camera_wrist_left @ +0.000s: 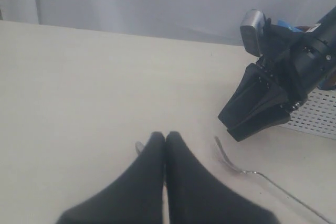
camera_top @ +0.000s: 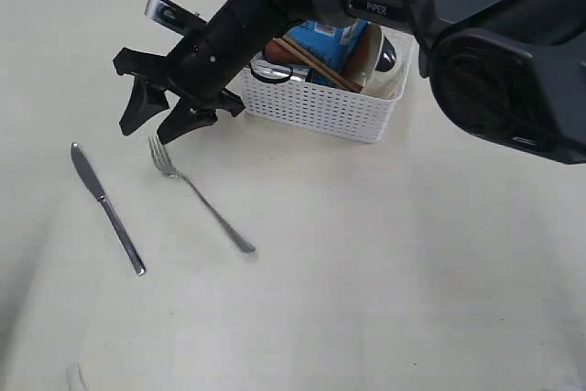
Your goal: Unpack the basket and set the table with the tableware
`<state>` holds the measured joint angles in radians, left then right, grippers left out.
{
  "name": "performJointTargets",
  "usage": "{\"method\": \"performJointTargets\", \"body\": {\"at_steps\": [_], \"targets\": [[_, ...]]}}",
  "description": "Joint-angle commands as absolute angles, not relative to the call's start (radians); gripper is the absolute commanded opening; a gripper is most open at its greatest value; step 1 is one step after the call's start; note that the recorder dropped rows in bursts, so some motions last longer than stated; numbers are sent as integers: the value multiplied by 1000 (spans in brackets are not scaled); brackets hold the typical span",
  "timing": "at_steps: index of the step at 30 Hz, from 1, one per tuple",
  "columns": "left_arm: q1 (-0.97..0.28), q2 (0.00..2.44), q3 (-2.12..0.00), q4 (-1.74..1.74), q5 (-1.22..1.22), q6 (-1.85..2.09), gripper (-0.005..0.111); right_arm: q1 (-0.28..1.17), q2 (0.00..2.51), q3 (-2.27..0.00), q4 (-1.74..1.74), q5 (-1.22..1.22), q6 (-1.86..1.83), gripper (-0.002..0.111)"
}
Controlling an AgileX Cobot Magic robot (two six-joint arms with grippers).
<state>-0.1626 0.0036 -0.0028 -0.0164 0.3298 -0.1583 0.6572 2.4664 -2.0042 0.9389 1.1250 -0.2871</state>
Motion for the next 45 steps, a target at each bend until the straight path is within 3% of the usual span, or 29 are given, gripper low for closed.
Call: {"method": "performJointTargets", "body": {"at_steps": [1, 9, 11, 16, 23, 45], "targets": [[-162, 0, 0, -20, 320, -158, 0, 649, 2462, -2005, 930, 1130, -300, 52], [-162, 0, 0, -20, 320, -158, 0, 636, 2456, -2017, 912, 1183, -300, 48], [-162, 0, 0, -20, 320, -158, 0, 630, 2442, -2032, 879, 1212, -302, 39], [-162, 0, 0, -20, 320, -158, 0, 618, 2359, -2064, 585, 1221, -236, -1], [-162, 0, 0, -20, 320, -158, 0, 744, 2299, -1975, 27, 1221, 7, -1], [-162, 0, 0, -20, 320, -158, 0, 944, 2305, -1673, 74, 1087, 127, -1]]}}
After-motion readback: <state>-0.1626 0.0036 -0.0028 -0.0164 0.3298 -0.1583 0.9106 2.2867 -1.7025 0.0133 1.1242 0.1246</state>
